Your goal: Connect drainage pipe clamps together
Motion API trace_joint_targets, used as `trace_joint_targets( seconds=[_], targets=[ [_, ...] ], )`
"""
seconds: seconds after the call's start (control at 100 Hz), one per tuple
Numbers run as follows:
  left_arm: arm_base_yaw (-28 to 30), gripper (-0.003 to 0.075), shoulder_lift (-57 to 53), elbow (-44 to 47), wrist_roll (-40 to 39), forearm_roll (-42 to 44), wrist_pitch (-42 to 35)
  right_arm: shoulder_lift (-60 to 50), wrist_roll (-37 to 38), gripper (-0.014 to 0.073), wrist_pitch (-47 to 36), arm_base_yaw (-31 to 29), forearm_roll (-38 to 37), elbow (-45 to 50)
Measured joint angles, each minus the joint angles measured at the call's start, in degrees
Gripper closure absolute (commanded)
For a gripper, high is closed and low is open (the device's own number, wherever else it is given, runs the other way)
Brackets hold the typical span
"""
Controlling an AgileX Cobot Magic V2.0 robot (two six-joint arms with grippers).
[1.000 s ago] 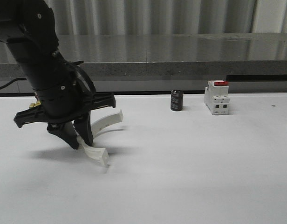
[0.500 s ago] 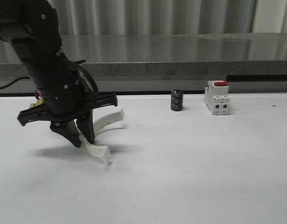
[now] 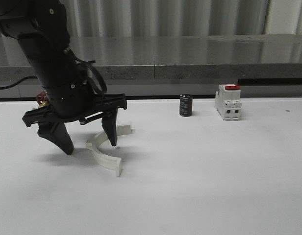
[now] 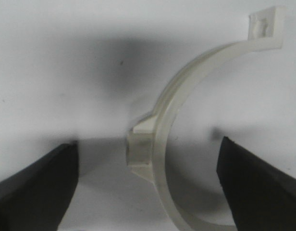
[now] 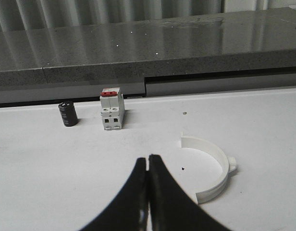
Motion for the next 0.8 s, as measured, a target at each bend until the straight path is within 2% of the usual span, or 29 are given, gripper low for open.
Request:
trace_joint_targets(
  seconds=[0.25,0.45,0.8],
  targets=[
    [1.6,0.0122,-6.7,0.0,6.3,0.4,0.8,0.0,0.0,0.0661,0.0,0.0,0.0,0.0],
    [9.3,0.0122,-16.5,4.3,13.5,0.7,0.6,0.0,0.0,0.0661,0.0,0.0,0.0,0.0],
    [22.5,0.0122,-41.7,19.9,24.8,1.0,-1.9,0.0,0.0,0.0661,0.0,0.0,0.0,0.0]
  ],
)
